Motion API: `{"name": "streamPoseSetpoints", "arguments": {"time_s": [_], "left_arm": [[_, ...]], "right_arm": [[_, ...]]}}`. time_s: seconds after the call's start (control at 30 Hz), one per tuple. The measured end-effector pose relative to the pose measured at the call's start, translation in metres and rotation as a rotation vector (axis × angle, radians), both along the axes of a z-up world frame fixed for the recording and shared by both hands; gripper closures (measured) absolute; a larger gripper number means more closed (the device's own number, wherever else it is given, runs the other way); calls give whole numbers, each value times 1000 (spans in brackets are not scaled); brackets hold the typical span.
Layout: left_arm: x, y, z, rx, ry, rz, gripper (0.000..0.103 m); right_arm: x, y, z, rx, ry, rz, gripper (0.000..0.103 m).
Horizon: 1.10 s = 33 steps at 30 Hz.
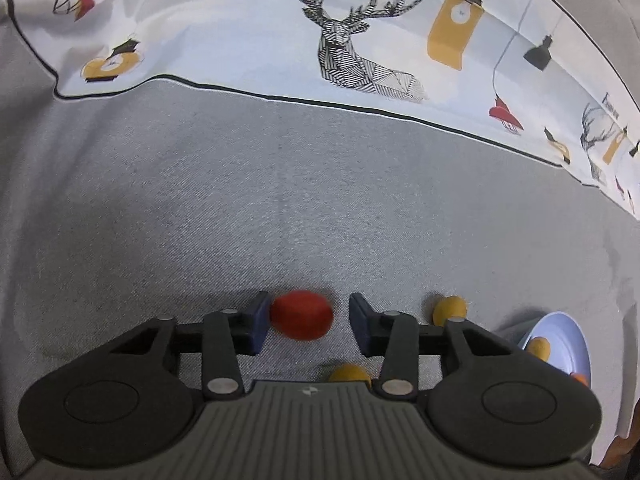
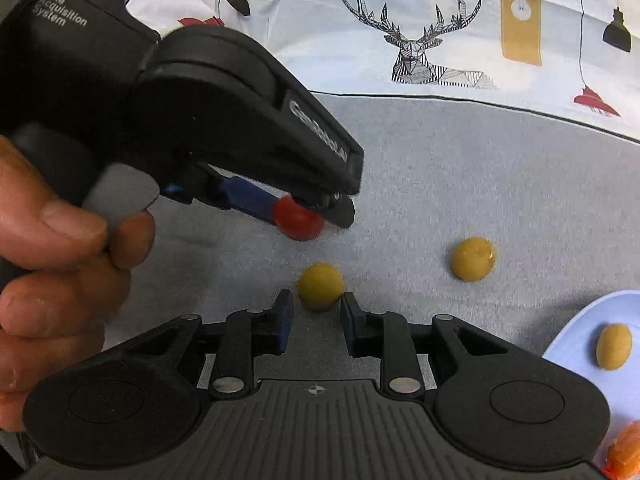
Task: Organize fruits
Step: 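Grasp another red cherry tomato with the left tool while the right tool grasps a yellow fruit, then carry the cherry tomato with the left tool while the right tool carries the yellow fruit to the plate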
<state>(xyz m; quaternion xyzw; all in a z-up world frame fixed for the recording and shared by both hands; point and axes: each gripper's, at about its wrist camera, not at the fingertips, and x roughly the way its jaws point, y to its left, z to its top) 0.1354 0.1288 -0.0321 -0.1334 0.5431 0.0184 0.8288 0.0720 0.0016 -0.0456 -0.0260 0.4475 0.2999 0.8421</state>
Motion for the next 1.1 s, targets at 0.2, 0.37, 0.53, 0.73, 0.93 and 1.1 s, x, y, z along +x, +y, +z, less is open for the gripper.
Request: {"name": "streamPoseSetpoints", "arguments": {"time_s": [0.2,0.37,0.53,0.73,0.93,1.1], "left_arm": [[-1,-1,1,6,-7,-1,69],[-3,2,4,18,-15,19,69],[-2,-2,0,40,5,-4,69],[-1,-6,-2,66,6,-24,69],[-1,-6,0,73,6,-18,69],[-2,-8,10,78,-9,-13,70]], "right_arm": [[2,-3,3,11,-7,-21,78],[3,-11,9,11,-17,-50,78],[5,-19,8,-19,-4,-70,78],[7,-21,5,-50,7,-80,78],[11,-15,3,-49,8,-90,78],[8,-17,10,-37,-6,-93,78]]}}
